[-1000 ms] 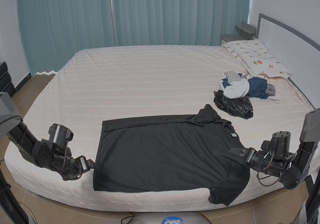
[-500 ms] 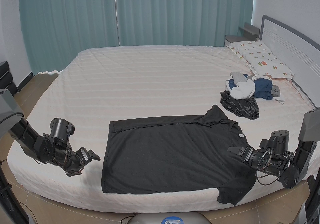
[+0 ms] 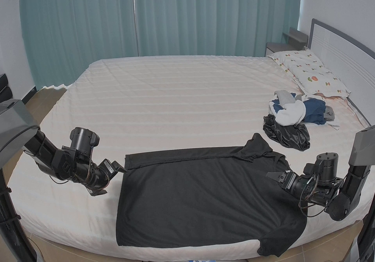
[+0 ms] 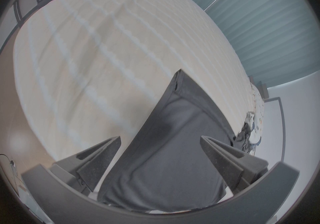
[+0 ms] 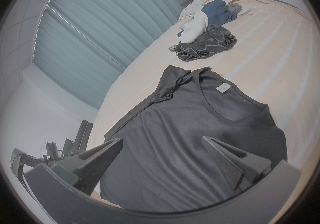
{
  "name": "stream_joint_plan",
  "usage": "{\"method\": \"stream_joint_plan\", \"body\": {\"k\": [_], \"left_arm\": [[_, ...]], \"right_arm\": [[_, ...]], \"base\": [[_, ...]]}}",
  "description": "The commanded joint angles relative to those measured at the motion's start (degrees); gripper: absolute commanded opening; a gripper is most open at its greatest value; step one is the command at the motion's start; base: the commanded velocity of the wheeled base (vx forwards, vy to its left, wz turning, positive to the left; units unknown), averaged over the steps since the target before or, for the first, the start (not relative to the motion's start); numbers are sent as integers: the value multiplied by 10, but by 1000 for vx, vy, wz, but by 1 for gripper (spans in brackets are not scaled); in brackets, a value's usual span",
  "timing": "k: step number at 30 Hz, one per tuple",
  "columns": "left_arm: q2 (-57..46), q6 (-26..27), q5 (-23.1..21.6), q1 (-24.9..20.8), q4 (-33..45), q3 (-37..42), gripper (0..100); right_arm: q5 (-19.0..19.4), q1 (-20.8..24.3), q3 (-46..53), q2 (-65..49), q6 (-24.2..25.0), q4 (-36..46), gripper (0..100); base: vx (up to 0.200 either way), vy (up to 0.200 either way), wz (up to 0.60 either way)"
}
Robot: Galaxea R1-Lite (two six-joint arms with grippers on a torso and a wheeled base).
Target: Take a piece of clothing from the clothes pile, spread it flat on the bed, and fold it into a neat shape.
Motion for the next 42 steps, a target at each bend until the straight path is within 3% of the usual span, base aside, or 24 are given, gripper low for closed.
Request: {"method": "stream_joint_plan", "body": {"k": [1, 10, 17, 22, 36, 42], "left_arm": [[30, -14, 0, -3, 0, -39, 100], [126, -21, 11, -24, 0, -158, 100], [206, -19, 60, -34, 4, -276, 100], [221, -16, 68, -40, 53, -332, 100], [233, -18, 65, -38, 60, -347, 100], [264, -17, 70, -41, 82, -395, 100]], "right_arm": [[0, 0, 0, 2, 0, 0, 100], [0, 1, 7, 3, 2, -1, 100], [0, 1, 13, 3, 2, -1, 100], [0, 1, 14, 3, 2, -1, 100], [-15, 0, 13, 5, 1, -1, 100], [-16, 0, 14, 32, 0, -22, 100]], "base": [[0, 0, 0], [0, 0, 0], [0, 0, 0], [0, 0, 0], [0, 0, 0], [0, 0, 0]]}}
